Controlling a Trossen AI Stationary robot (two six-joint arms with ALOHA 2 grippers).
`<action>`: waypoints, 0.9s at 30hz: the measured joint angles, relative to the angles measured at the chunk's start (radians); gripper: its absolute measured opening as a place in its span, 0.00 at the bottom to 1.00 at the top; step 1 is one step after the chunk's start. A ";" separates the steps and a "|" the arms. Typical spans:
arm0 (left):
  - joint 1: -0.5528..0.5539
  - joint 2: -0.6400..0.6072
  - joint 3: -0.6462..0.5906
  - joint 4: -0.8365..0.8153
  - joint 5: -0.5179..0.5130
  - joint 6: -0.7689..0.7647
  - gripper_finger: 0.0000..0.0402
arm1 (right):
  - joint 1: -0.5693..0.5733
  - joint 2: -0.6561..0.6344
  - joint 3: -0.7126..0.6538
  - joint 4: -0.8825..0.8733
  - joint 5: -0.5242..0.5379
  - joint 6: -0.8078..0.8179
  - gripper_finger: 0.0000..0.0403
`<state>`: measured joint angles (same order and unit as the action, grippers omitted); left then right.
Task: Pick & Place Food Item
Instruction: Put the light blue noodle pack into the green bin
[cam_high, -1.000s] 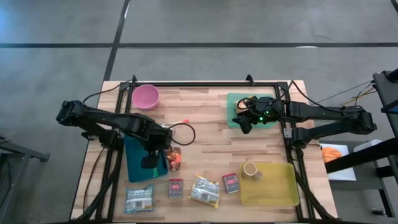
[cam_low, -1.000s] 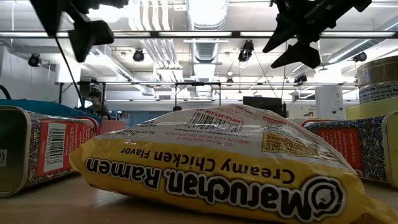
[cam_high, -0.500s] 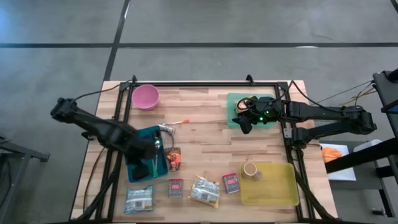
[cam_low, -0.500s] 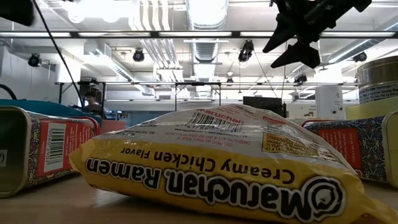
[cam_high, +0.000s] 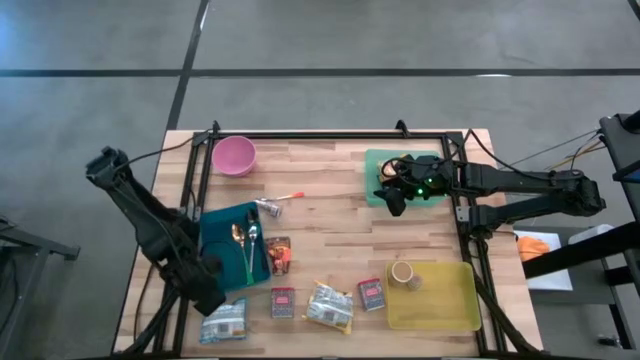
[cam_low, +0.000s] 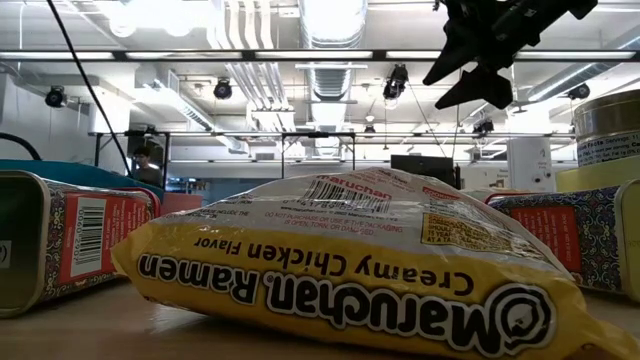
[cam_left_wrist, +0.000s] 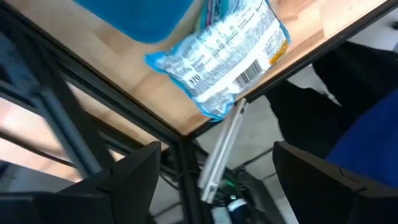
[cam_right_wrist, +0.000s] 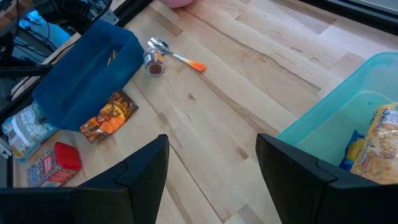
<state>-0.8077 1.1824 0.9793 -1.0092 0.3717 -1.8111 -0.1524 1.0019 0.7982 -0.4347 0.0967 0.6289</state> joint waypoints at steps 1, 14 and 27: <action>-0.007 0.000 -0.011 0.030 0.000 -0.027 0.78 | 0.000 0.000 0.000 0.000 0.000 0.000 0.59; -0.020 0.008 -0.208 0.324 -0.004 -0.168 0.78 | 0.000 0.000 0.000 -0.001 -0.003 -0.008 0.59; -0.049 0.138 -0.250 0.430 -0.005 -0.070 0.78 | 0.000 0.000 0.000 -0.002 -0.019 -0.038 0.59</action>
<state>-0.8566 1.3200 0.7292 -0.5797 0.3667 -1.8808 -0.1528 1.0019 0.7982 -0.4366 0.0772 0.5907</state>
